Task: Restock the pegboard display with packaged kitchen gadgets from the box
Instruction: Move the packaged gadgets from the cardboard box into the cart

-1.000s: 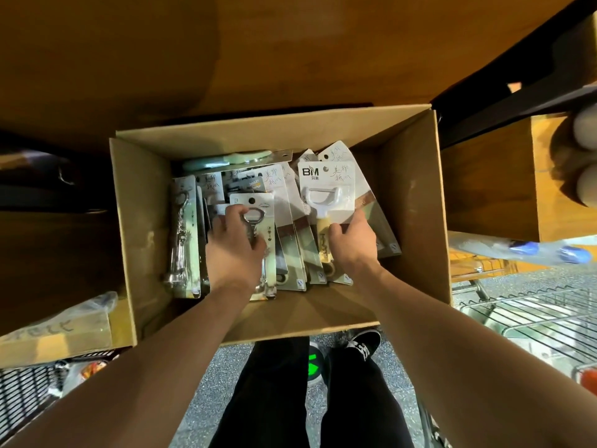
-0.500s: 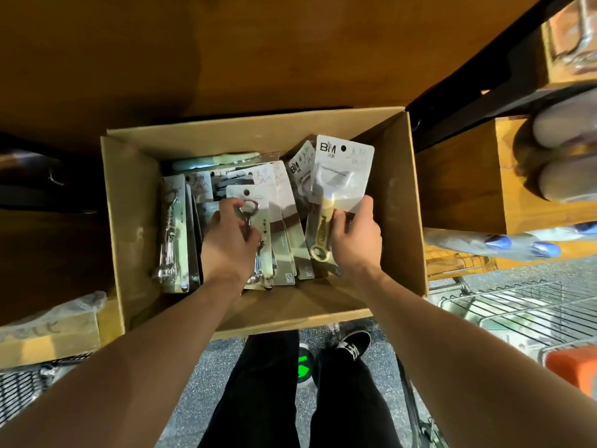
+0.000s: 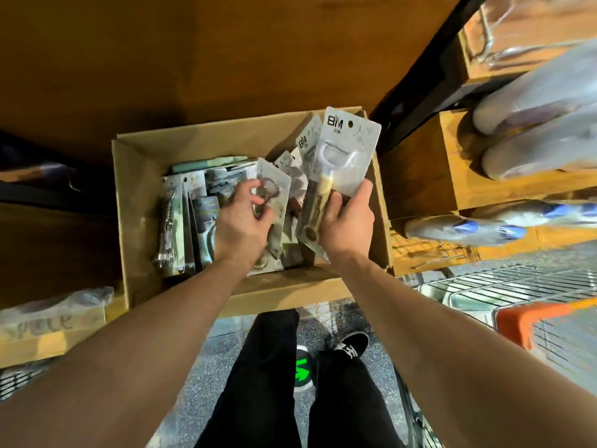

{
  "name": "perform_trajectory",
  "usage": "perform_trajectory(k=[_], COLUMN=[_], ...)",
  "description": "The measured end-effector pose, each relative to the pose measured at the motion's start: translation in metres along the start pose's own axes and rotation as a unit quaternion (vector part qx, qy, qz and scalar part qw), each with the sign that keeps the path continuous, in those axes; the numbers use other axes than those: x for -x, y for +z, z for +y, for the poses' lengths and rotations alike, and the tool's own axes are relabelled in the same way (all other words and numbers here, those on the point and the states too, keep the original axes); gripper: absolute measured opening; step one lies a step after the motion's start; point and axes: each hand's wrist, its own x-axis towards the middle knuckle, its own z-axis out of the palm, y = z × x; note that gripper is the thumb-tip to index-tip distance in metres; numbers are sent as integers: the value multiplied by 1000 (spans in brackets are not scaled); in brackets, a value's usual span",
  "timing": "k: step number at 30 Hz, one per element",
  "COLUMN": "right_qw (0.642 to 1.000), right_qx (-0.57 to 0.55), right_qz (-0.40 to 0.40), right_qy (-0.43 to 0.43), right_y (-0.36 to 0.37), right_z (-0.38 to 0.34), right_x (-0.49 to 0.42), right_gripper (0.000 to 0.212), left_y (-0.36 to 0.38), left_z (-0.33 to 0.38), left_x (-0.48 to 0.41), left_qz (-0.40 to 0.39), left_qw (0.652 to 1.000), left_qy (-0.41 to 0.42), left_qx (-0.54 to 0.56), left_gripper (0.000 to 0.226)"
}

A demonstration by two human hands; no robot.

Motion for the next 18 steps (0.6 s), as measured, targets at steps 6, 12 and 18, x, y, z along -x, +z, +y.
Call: perform_trajectory(k=[6, 12, 18], right_qw=[997, 994, 968], right_qx=[-80, -73, -227], right_qz=[0, 32, 70], right_qy=[18, 72, 83], right_y=[-55, -82, -153], right_z=[-7, -1, 7], right_x=[13, 27, 48], right_gripper=[36, 16, 25], left_y=[-5, 13, 24], left_z=[60, 78, 144], left_x=[24, 59, 90], left_qz=[31, 17, 1], left_qw=[998, 1000, 998], left_qy=[53, 8, 55], left_qx=[-14, 24, 31], left_gripper=[28, 17, 24])
